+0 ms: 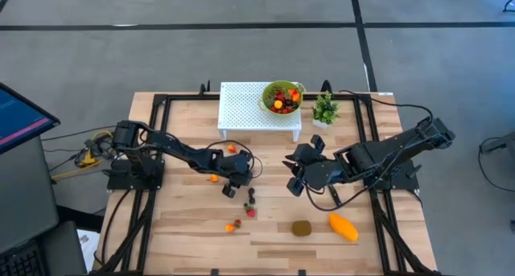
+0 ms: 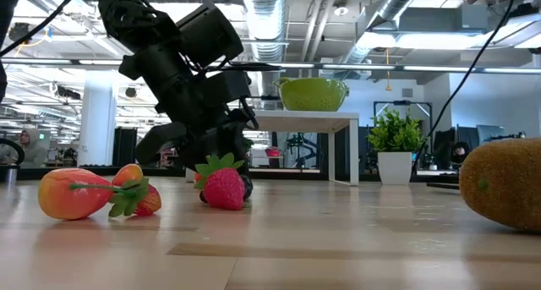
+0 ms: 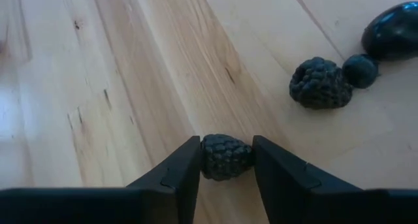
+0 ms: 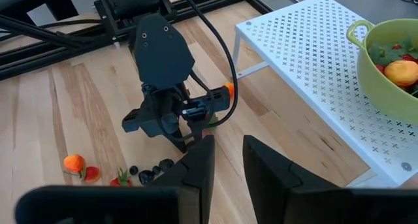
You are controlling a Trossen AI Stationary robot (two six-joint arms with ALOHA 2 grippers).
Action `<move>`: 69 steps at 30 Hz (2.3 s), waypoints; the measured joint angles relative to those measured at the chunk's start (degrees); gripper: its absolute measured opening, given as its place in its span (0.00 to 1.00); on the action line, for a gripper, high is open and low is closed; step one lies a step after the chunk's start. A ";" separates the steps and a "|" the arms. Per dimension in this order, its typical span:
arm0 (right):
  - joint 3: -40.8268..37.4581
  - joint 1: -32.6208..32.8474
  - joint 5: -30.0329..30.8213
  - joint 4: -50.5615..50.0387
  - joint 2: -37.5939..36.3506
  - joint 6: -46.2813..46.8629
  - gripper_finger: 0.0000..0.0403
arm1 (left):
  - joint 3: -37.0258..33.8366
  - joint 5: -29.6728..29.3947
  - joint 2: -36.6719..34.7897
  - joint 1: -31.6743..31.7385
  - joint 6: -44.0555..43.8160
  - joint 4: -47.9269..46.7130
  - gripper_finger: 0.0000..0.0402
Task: Pick & Place Fruit
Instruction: Put the black raspberry into the green strainer bowl
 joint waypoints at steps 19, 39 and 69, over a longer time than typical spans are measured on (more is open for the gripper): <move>0.04 0.09 0.02 0.00 0.00 0.00 0.19 | 0.34 -1.43 -2.20 -0.08 -0.45 4.46 0.30; 0.04 -0.43 -0.03 12.75 0.00 -3.73 0.19 | 1.30 -14.32 -32.60 -4.57 22.21 11.94 0.29; 0.02 -3.82 -11.10 28.12 0.00 -18.69 0.62 | 1.23 -17.64 -24.30 -11.72 60.21 38.23 0.30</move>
